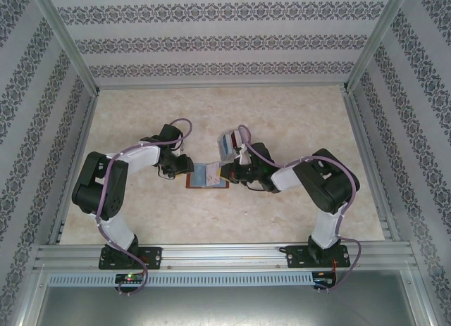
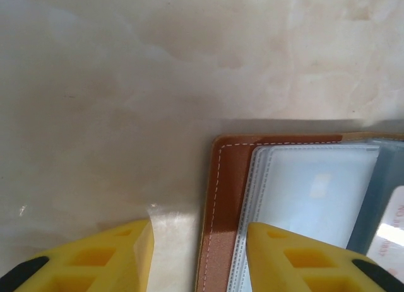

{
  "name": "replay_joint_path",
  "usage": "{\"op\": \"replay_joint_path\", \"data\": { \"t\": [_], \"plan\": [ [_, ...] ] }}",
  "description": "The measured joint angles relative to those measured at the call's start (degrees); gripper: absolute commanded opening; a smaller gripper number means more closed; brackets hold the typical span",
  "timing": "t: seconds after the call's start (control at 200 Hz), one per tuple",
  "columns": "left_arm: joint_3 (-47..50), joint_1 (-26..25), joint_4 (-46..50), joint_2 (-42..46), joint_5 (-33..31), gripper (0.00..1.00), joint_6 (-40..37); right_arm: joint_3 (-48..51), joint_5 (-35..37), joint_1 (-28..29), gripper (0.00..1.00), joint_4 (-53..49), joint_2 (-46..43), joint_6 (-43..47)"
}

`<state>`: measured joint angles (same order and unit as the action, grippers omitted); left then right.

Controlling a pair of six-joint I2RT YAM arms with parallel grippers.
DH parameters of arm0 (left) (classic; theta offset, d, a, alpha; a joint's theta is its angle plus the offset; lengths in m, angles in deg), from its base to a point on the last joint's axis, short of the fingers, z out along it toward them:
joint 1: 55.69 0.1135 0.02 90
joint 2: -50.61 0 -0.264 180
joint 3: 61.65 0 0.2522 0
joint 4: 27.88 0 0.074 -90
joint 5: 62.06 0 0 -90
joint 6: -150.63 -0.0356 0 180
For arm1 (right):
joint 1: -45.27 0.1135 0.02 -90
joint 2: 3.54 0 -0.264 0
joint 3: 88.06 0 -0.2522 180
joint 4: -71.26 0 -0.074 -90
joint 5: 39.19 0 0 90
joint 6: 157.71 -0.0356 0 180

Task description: Put the credit cards into the card holder

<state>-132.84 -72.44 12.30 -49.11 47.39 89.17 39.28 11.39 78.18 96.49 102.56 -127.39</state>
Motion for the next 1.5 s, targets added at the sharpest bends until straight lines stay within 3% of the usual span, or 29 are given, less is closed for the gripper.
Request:
{"op": "replay_joint_path", "data": {
  "t": [0.135, 0.42, 1.499],
  "plan": [
    [0.24, 0.00, -0.33, 0.02, 0.00, 0.42, 0.07, 0.00, 1.05, 0.81, 0.00, -1.18, 0.00, -0.33],
    [0.31, 0.00, -0.37, -0.11, -0.46, 0.29, 0.46, -0.17, 2.14, 1.11, 0.00, -2.78, 0.02, -1.88],
    [0.31, 0.37, -0.31, -0.68, -1.29, 0.14, 0.46, -5.11, 3.19, 2.51, 0.00, -7.76, 1.79, -1.38]
  ]
}}
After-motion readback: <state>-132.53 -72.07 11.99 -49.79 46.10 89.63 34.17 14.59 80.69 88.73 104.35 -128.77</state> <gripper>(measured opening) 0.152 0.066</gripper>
